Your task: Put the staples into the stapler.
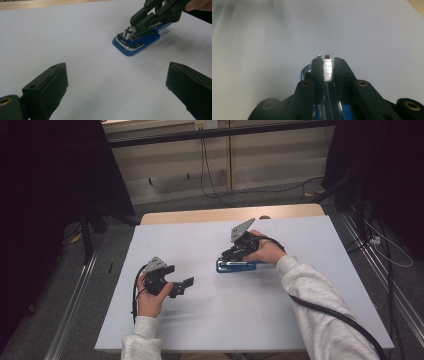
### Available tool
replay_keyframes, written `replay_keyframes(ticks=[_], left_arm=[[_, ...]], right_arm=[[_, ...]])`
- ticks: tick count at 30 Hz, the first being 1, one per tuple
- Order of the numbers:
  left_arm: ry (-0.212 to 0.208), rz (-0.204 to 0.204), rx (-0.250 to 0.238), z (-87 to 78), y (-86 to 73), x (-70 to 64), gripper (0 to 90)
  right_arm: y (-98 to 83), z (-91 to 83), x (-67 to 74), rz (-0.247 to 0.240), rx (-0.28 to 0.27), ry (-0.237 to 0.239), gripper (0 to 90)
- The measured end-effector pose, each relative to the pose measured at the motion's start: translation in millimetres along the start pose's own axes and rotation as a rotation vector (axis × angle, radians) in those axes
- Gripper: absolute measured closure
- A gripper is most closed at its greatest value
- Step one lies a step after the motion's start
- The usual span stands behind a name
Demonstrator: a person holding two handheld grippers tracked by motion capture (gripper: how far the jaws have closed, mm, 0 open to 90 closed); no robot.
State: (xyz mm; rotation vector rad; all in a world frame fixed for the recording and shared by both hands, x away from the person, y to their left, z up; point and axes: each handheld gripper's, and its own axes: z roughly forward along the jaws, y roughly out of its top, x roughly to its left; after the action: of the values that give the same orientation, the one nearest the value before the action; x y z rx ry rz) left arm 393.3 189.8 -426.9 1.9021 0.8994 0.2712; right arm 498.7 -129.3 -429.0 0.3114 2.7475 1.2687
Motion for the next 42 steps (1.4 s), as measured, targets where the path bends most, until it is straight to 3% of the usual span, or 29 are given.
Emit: replay_keyframes(ticks=[33,42], left_arm=[[0.003,0.004,-0.001,1.1,0.2,-0.3,4.2],[0.008,0.002,-0.001,0.1,0.2,0.0,4.2]], right_arm=[[1.9,-4.7,2.0,-0.014,-0.003,0.003,79.3],[1.1,-1.1,3.3,-0.024,0.020,0.005,79.3]])
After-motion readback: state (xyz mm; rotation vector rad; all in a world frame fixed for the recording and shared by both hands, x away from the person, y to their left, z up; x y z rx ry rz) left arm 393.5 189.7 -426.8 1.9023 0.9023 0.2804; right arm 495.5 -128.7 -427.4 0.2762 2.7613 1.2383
